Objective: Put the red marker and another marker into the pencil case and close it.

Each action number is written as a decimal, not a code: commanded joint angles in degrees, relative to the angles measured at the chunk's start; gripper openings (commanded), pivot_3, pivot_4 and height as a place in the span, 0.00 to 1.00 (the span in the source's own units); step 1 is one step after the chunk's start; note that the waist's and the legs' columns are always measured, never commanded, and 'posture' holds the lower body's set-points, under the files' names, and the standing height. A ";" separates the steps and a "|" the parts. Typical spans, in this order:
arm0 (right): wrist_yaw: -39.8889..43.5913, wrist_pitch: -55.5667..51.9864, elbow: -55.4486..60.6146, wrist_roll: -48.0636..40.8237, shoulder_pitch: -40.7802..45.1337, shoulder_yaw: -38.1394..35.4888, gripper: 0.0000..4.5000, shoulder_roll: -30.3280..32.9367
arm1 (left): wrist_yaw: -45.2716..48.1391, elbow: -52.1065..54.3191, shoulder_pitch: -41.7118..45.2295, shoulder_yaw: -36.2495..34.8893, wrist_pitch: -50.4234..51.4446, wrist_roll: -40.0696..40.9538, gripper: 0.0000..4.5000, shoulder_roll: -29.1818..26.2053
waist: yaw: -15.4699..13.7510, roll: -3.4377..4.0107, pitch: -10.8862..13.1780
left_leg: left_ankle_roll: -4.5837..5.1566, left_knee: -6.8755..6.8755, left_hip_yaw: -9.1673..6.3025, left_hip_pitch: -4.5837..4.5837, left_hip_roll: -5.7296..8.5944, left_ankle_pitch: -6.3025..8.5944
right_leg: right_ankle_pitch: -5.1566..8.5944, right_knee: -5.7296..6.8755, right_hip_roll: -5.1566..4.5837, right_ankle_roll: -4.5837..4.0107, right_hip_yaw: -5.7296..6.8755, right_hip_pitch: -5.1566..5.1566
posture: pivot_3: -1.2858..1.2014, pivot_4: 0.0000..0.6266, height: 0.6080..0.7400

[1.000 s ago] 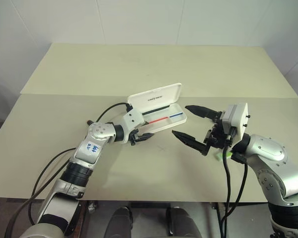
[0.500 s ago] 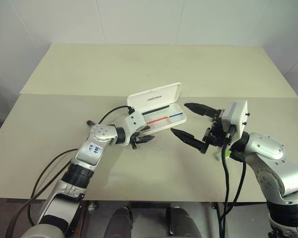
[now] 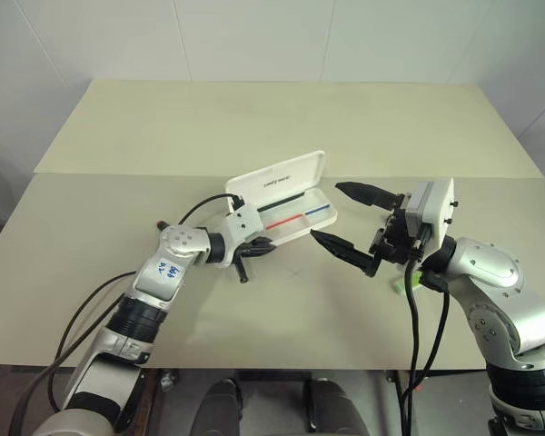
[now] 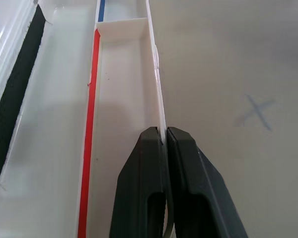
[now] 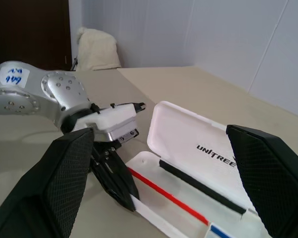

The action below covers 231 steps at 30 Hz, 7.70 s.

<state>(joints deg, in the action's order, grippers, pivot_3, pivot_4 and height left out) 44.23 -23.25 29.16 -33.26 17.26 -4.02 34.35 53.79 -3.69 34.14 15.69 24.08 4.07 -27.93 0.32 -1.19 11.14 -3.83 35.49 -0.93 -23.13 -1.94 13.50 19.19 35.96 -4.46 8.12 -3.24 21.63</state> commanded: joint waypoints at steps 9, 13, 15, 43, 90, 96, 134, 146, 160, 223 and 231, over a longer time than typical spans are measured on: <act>7.16 -0.98 4.43 -4.23 -12.59 -9.94 1.00 10.11 | 8.67 12.76 -5.77 0.61 -1.68 2.56 0.01 -7.53 | -0.24 0.00 0.00 | 0.10 0.05 0.02 -0.04 0.00 0.05 | 0.01 -0.05 -0.03 -0.02 -0.01 -0.03 | 0.52 0.24 1.00; 9.28 -0.71 4.74 -4.74 -16.46 -12.94 1.00 11.95 | 8.11 12.70 -6.20 1.38 -2.28 2.01 0.01 -6.51 | -0.25 -0.01 0.00 | 0.10 0.07 0.00 -0.02 0.00 0.05 | 0.01 -0.01 -0.02 -0.03 -0.01 -0.04 | 0.52 0.24 1.00; 10.09 -0.83 5.08 -5.13 -17.61 -14.00 1.00 12.64 | 7.82 12.56 -6.17 1.86 -2.40 2.18 0.01 -5.44 | -0.22 -0.01 0.00 | 0.10 0.09 0.01 -0.03 0.01 0.05 | 0.01 -0.02 -0.02 -0.03 -0.02 -0.04 | 0.52 0.24 1.00; 7.67 -0.77 5.09 -4.36 -12.13 -8.91 1.00 10.42 | 9.72 8.98 -6.88 2.52 -10.21 1.68 0.48 -5.81 | -0.18 -0.02 0.01 | 0.10 0.12 0.00 -0.02 0.00 0.05 | 0.01 0.01 -0.02 -0.02 -0.02 -0.05 | 0.52 0.24 1.00; 13.81 0.36 -1.95 -4.01 -4.97 -2.22 1.00 8.13 | -55.77 52.96 -35.89 -29.70 34.26 12.68 0.99 12.22 | -0.21 -0.15 0.04 | 0.12 0.48 -0.02 0.00 0.01 0.05 | -0.09 -0.06 -0.05 -0.46 -0.04 -0.19 | 0.52 0.24 1.00; 14.16 -0.55 -1.76 -4.38 -3.48 -1.54 1.00 8.21 | -60.89 47.20 -27.62 -28.31 38.51 9.36 0.99 15.62 | -0.19 -0.19 0.05 | 0.24 0.56 0.00 -0.01 0.03 -0.03 | -0.18 -0.14 -0.05 -0.72 -0.08 -0.22 | 0.52 0.24 1.00; 13.32 -0.31 -4.18 -3.53 0.16 -0.55 1.00 4.65 | -69.17 38.29 -3.91 -41.92 63.44 -1.74 0.33 32.83 | -0.17 -0.47 0.21 | 0.11 0.41 0.00 -0.14 0.05 0.04 | -0.57 -0.47 -0.02 0.00 -0.06 -0.16 | 0.52 0.24 1.00; 12.71 0.38 -5.26 -2.49 0.83 0.11 1.00 3.19 | -66.58 40.03 -2.57 -43.15 59.58 -2.06 0.13 29.96 | -0.13 -0.50 0.23 | 0.10 0.39 0.00 -0.14 0.05 0.04 | -0.57 -0.46 -0.02 0.00 -0.06 -0.14 | 0.52 0.24 1.00; 13.74 1.40 -7.02 -2.24 0.75 0.08 1.00 3.10 | -46.83 53.32 -21.93 -41.99 52.95 6.27 0.13 14.45 | -0.02 -0.52 0.24 | 0.02 -0.03 0.05 -0.12 -0.04 0.05 | -0.48 -0.57 -0.02 -0.16 -0.02 0.01 | 0.52 0.24 1.00; 4.07 -1.79 8.58 -4.91 -11.24 -7.99 1.00 8.09 | 0.61 4.12 1.83 0.78 -12.79 -1.35 0.13 0.39 | -0.18 -0.50 0.23 | 0.82 0.49 0.92 -0.10 -0.20 0.35 | -0.84 -0.73 -0.21 0.08 0.01 -0.04 | 0.52 0.24 1.00; 3.34 -1.61 8.49 -4.60 -10.76 -7.49 1.00 7.51 | -1.02 -3.35 3.99 2.77 -20.18 -5.80 0.13 2.46 | -0.26 -0.50 0.23 | 0.82 0.50 0.92 -0.10 -0.20 0.35 | -0.84 -0.69 -0.21 0.07 0.00 -0.03 | 0.52 0.24 1.00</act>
<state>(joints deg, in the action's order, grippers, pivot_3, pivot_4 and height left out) 48.01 -26.06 35.75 -37.64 5.95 -11.39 42.13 53.32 -7.31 36.43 18.45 5.97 -1.03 -25.90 0.06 -1.69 11.38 -3.01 35.99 -0.01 -23.23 -2.14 13.85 18.35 35.27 -4.66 8.19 -3.24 21.60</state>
